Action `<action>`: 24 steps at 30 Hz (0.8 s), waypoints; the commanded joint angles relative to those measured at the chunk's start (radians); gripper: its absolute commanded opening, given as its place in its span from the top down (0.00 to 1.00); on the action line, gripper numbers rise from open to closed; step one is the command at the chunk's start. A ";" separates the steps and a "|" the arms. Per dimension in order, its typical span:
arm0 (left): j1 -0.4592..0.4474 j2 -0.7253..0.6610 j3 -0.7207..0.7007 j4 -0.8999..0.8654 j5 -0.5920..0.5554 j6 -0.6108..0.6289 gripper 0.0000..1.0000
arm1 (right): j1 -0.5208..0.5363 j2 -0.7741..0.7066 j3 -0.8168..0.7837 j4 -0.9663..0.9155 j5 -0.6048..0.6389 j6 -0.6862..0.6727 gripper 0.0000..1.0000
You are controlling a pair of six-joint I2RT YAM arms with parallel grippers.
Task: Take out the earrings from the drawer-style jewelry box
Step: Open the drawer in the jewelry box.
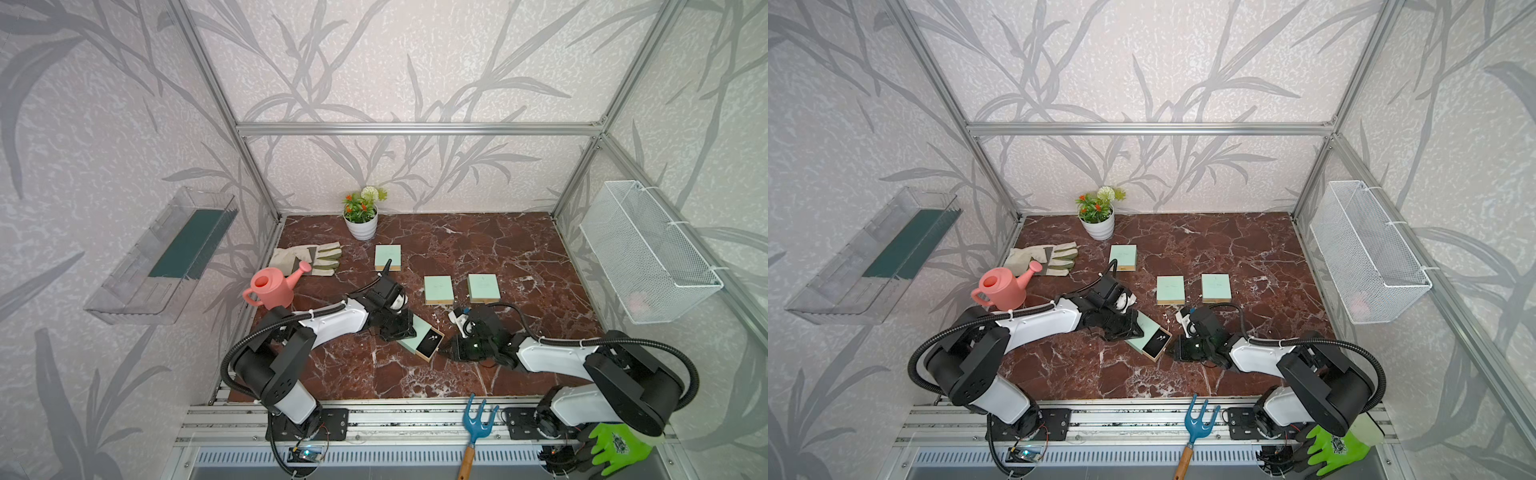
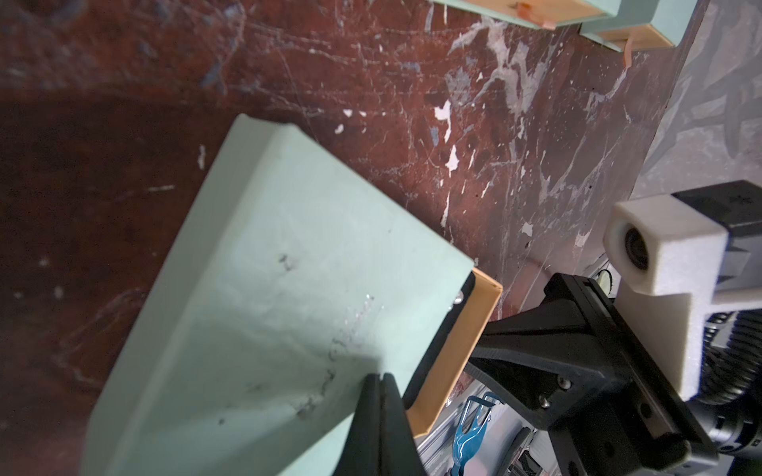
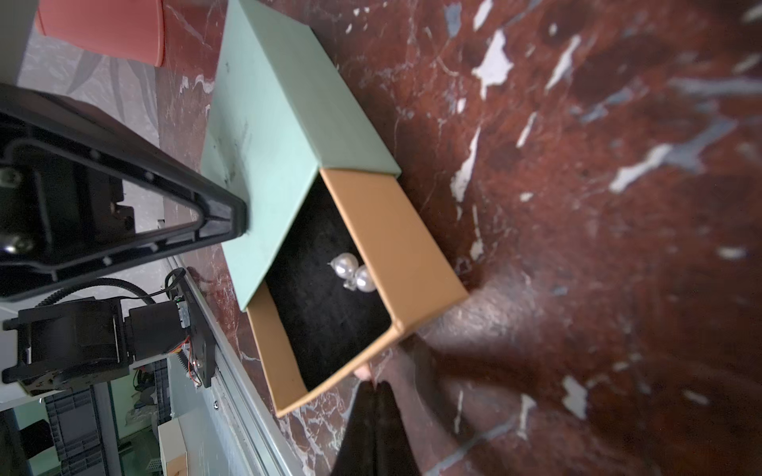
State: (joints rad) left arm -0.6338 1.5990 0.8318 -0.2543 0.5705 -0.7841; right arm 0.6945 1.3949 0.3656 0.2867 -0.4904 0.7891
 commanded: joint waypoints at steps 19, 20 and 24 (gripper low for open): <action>0.005 0.013 0.010 -0.039 -0.033 0.003 1.00 | -0.003 -0.044 -0.053 -0.029 0.014 0.022 1.00; 0.006 0.014 0.013 -0.039 -0.032 0.004 1.00 | -0.004 -0.050 -0.055 -0.034 0.016 0.023 1.00; 0.006 0.013 0.009 -0.036 -0.030 0.005 1.00 | -0.004 -0.062 -0.061 -0.044 0.023 0.018 1.00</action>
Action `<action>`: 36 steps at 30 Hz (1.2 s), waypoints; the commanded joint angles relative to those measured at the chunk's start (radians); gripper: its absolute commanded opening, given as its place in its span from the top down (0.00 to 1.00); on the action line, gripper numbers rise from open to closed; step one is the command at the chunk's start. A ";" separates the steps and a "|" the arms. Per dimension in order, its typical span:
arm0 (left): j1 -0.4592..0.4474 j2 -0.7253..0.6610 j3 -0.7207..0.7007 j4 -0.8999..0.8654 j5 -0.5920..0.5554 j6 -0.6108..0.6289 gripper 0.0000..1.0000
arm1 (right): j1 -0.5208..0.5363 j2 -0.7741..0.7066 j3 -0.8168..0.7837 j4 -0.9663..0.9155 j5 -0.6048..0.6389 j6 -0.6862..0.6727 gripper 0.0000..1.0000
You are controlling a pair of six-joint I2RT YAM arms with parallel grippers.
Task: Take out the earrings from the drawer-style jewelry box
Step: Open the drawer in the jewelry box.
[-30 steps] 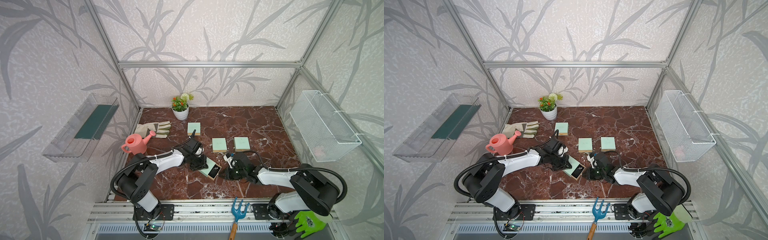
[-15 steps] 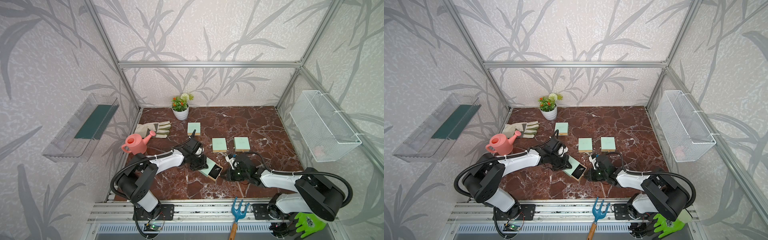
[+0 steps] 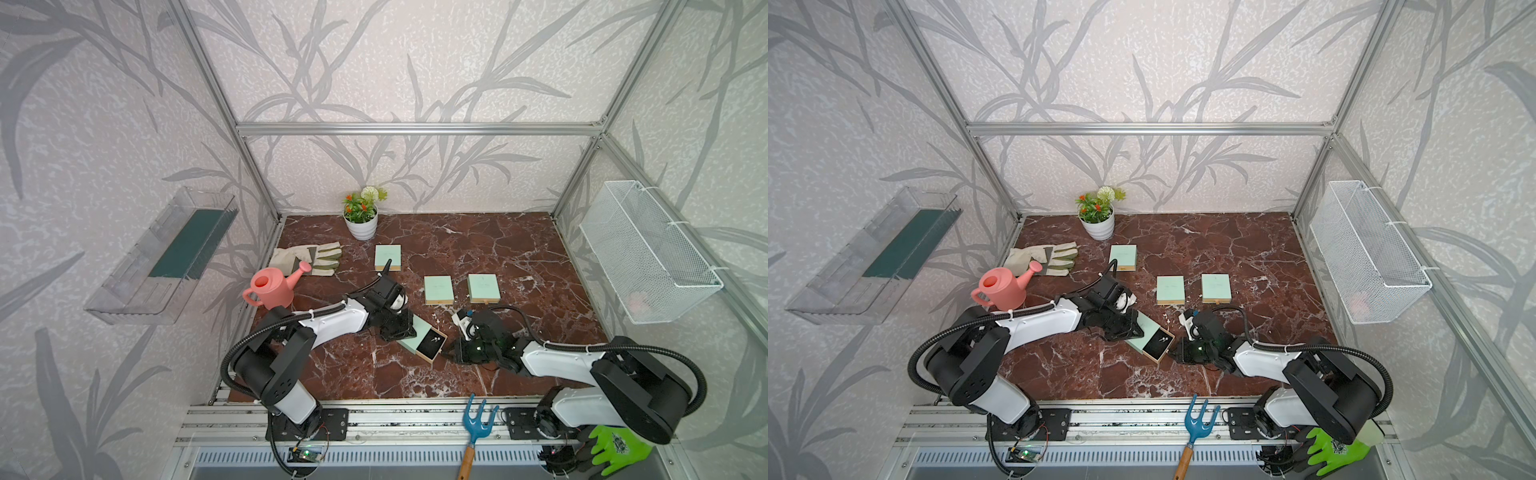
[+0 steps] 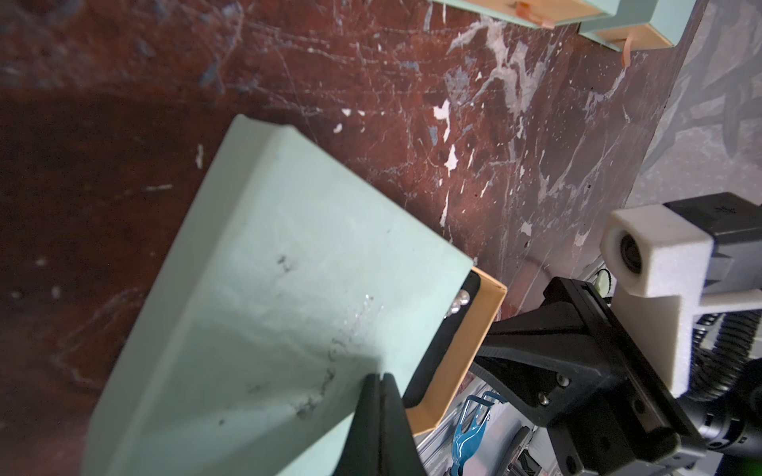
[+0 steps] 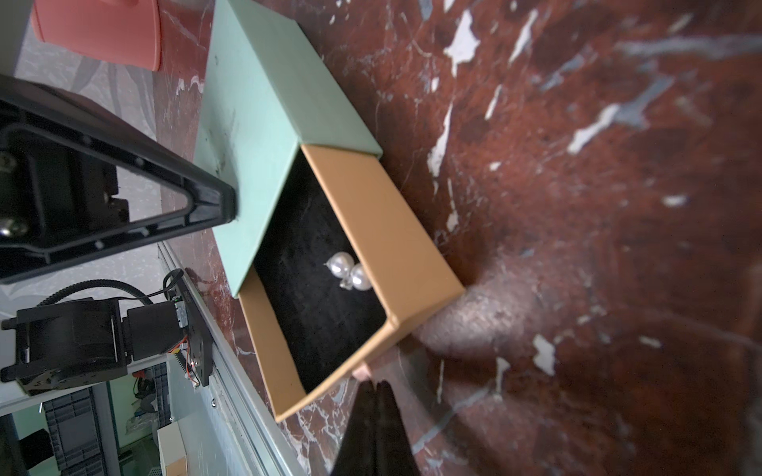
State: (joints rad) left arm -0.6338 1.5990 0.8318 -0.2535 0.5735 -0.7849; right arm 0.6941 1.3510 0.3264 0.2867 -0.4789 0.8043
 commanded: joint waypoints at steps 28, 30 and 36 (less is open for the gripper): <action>-0.024 -0.071 0.134 -0.139 -0.007 0.176 0.90 | -0.017 -0.257 0.020 -0.208 0.023 -0.043 0.69; -0.052 -0.065 0.144 -0.124 -0.023 0.231 0.83 | -0.068 -0.297 0.019 -0.216 0.002 -0.051 0.63; -0.204 -0.097 0.105 -0.037 -0.218 0.504 0.77 | -0.237 -0.377 0.049 -0.218 -0.118 -0.079 0.41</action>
State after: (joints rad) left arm -0.7841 1.5482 0.9508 -0.3290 0.4683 -0.4862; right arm 0.4900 1.0035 0.3344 0.0921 -0.5282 0.7551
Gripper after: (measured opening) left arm 0.232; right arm 0.576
